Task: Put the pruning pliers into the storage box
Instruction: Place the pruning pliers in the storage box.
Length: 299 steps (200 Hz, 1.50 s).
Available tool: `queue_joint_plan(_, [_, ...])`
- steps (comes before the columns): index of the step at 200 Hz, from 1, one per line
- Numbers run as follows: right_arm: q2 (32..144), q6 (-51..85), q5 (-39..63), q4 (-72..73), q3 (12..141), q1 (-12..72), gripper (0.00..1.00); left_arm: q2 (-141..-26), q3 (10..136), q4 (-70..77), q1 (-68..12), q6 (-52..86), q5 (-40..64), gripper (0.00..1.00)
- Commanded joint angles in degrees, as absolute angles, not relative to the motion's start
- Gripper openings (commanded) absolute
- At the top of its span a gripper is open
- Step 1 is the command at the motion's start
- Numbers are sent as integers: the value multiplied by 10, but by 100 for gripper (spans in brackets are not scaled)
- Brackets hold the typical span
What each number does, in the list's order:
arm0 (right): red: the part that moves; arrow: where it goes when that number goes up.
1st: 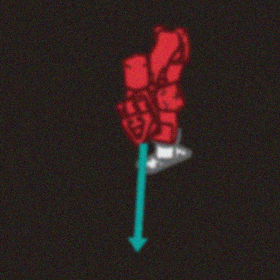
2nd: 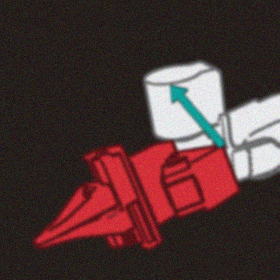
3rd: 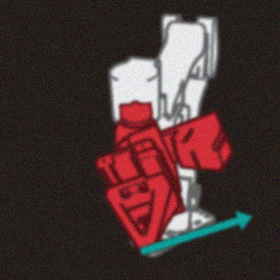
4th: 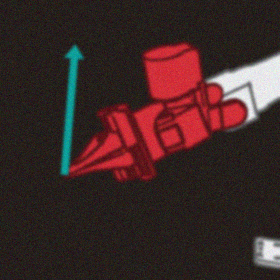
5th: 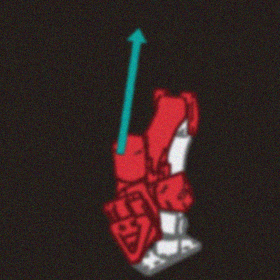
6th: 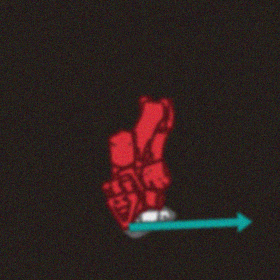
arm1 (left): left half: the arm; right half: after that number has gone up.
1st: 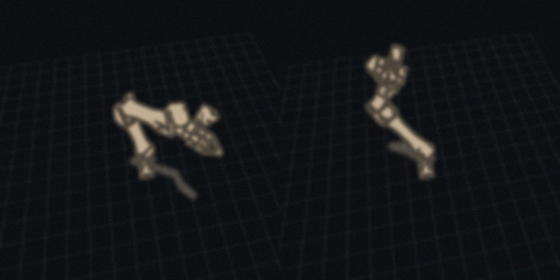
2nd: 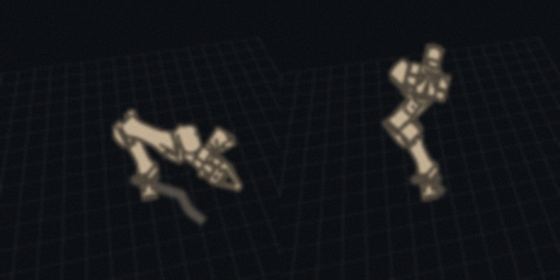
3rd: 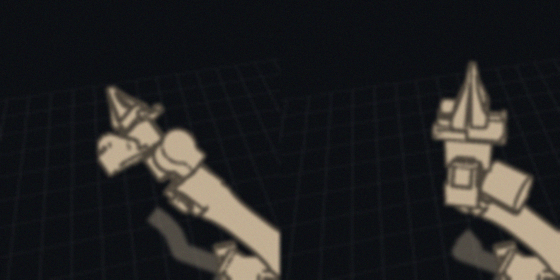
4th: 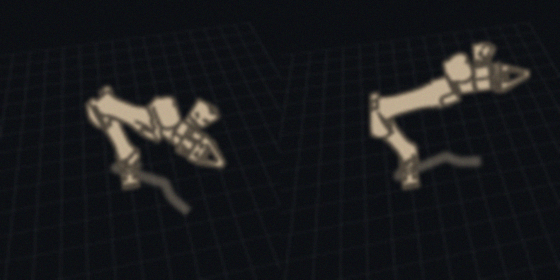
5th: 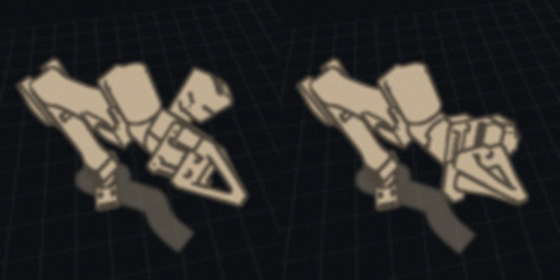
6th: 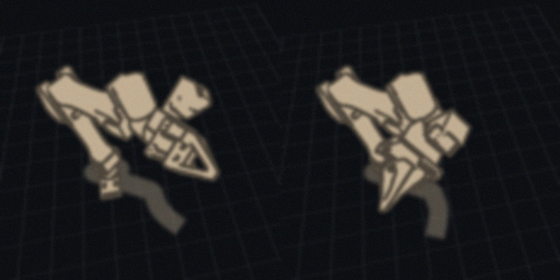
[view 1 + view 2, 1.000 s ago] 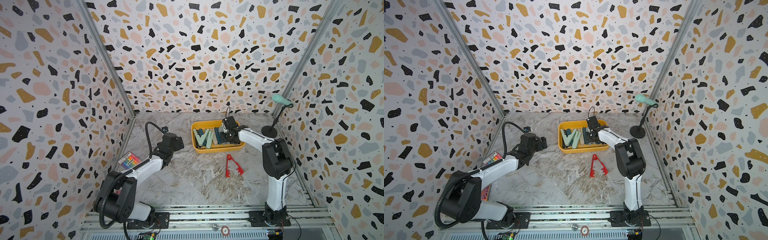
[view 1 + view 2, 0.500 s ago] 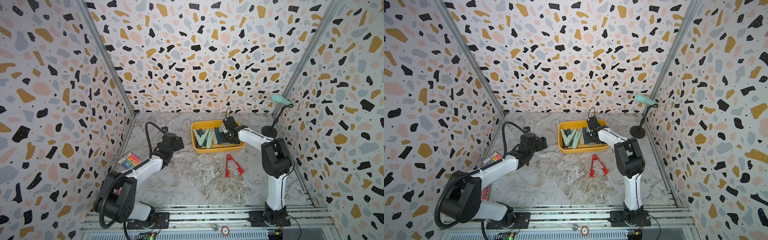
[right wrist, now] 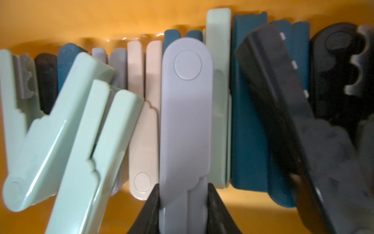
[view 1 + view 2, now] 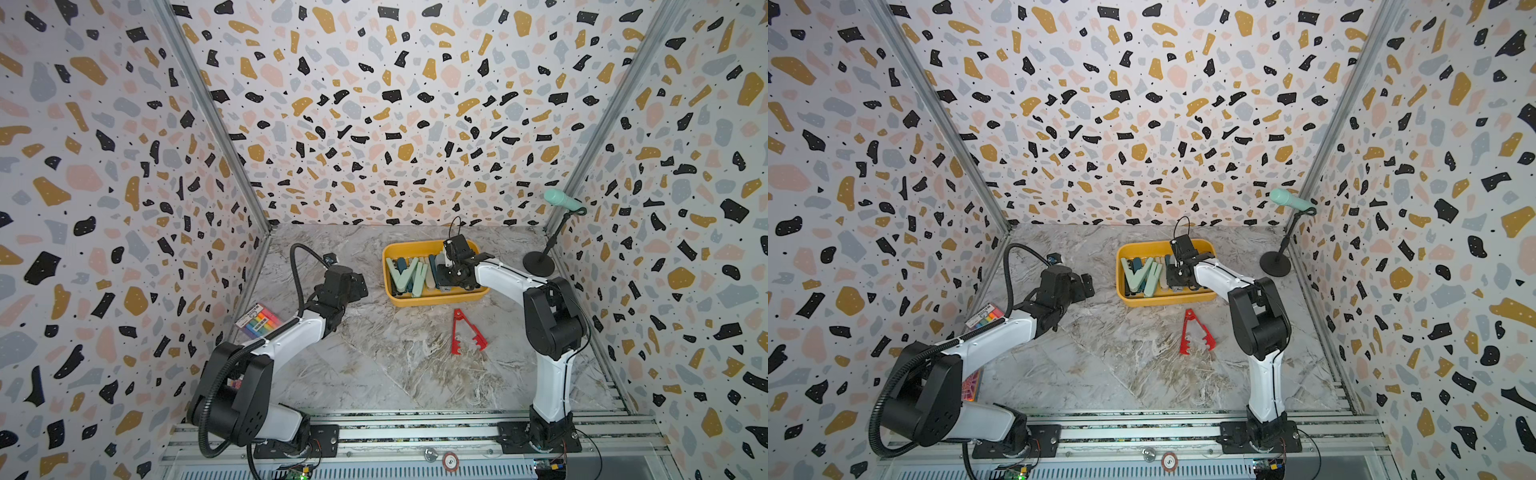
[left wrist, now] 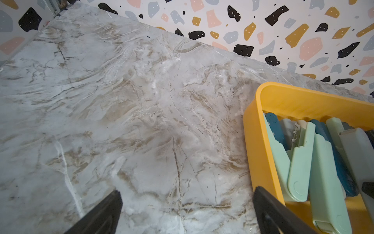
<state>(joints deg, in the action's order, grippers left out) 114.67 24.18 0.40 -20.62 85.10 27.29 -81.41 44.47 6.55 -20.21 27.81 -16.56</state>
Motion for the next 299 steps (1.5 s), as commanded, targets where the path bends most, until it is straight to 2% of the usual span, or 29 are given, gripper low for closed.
queue_joint_plan(1, [1116, 279, 10, -187, 850, 283, 9, -802, 436, 83, -197, 279, -165, 99])
queue_joint_plan(144, [1146, 325, 9, -220, 853, 297, 25, -791, 425, 86, -197, 266, -171, 99])
queue_joint_plan(211, [1167, 328, 13, -227, 865, 304, 49, -792, 428, 86, -195, 267, -168, 100])
queue_joint_plan(255, [1158, 336, 19, -218, 862, 304, 58, -795, 428, 88, -195, 267, -167, 99])
queue_joint_plan(278, [1149, 341, 29, -208, 854, 305, 56, -795, 429, 88, -195, 268, -166, 99])
queue_joint_plan(299, [1149, 344, 37, -199, 848, 305, 39, -795, 429, 88, -195, 268, -167, 99])
